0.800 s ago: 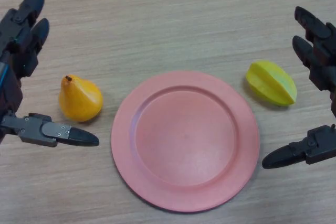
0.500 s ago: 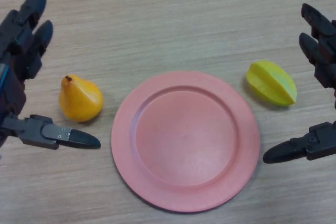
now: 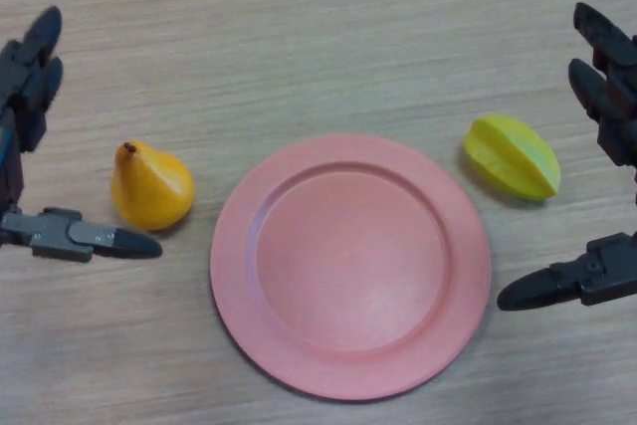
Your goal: Pick up the yellow pear and place it on the plate
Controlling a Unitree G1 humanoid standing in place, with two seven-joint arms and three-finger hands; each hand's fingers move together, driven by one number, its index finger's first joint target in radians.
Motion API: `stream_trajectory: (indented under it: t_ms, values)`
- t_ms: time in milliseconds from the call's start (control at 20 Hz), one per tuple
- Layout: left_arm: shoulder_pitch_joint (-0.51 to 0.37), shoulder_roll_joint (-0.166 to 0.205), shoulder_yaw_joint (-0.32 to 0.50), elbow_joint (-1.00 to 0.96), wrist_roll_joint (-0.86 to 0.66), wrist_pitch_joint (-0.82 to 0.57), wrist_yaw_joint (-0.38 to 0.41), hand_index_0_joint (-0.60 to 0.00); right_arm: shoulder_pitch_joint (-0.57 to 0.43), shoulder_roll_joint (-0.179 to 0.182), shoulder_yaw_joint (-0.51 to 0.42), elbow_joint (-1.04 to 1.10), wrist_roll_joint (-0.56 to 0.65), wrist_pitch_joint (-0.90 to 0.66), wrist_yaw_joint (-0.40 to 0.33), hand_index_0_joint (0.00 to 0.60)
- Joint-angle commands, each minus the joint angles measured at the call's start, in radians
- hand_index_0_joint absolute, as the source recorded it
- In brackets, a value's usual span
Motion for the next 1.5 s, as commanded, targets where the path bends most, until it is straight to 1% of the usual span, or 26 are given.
stream_trajectory:
  t_ms: [50, 150, 250, 400, 500, 550, 650, 800, 900, 1000, 1100, 1150, 1300, 1400, 1450, 1500]
  values:
    - [-0.084, 0.071, 0.028, 0.074, 0.030, -0.180, 0.099, 0.000, -0.026, -0.017, -0.044, -0.081, 0.028, -0.064, -0.050, 0.000]
    - [-0.124, 0.077, 0.006, 0.175, 0.041, -0.214, 0.139, 0.000, -0.027, -0.017, -0.050, -0.096, 0.042, -0.046, -0.057, 0.000]
    - [-0.159, 0.085, -0.012, 0.268, 0.050, -0.252, 0.154, 0.000, -0.014, -0.017, -0.048, -0.102, 0.031, -0.055, -0.063, 0.000]
    - [-0.194, 0.082, -0.033, 0.361, 0.048, -0.299, 0.169, 0.000, -0.008, -0.014, -0.050, -0.137, 0.027, -0.023, -0.061, 0.000]
    - [-0.208, 0.067, -0.051, 0.395, 0.003, -0.261, 0.152, 0.000, -0.013, -0.020, -0.052, -0.153, 0.012, -0.012, -0.057, 0.000]
    - [-0.210, 0.057, -0.070, 0.407, 0.012, -0.231, 0.148, 0.000, -0.009, -0.017, -0.049, -0.151, 0.000, -0.026, -0.057, 0.000]
    - [-0.226, 0.037, -0.085, 0.459, 0.031, -0.237, 0.167, 0.000, -0.005, -0.017, -0.030, -0.149, -0.039, -0.040, -0.057, 0.000]
    - [-0.241, 0.024, -0.108, 0.525, 0.058, -0.260, 0.176, 0.000, 0.000, -0.018, -0.028, -0.156, -0.085, -0.065, -0.037, 0.000]
    - [-0.251, 0.017, -0.116, 0.579, 0.073, -0.315, 0.185, 0.000, 0.009, -0.010, -0.027, -0.157, -0.104, -0.084, -0.037, 0.000]
    - [-0.275, 0.012, -0.122, 0.658, 0.075, -0.364, 0.194, 0.000, 0.022, -0.005, -0.036, -0.175, -0.103, -0.067, -0.031, 0.000]
    - [-0.302, 0.004, -0.132, 0.730, 0.094, -0.419, 0.233, 0.000, 0.026, -0.002, -0.048, -0.192, -0.092, -0.046, -0.027, 0.000]
    - [-0.322, -0.006, -0.142, 0.769, 0.114, -0.449, 0.274, 0.000, 0.021, -0.002, -0.049, -0.203, -0.086, -0.032, -0.025, 0.000]
    - [-0.348, -0.025, -0.151, 0.807, 0.086, -0.482, 0.273, 0.000, 0.041, -0.006, -0.048, -0.211, -0.097, -0.054, -0.012, 0.000]
    - [-0.360, -0.025, -0.161, 0.841, 0.113, -0.518, 0.295, -0.197, 0.046, -0.005, -0.055, -0.218, -0.097, -0.055, -0.007, 0.000]
    - [-0.367, -0.027, -0.164, 0.864, 0.126, -0.537, 0.301, -0.347, 0.051, -0.005, -0.062, -0.226, -0.099, -0.052, -0.003, 0.000]
    - [-0.372, -0.030, -0.166, 0.878, 0.131, -0.550, 0.302, -0.447, 0.055, -0.003, -0.070, -0.233, -0.100, -0.050, 0.000, 0.000]
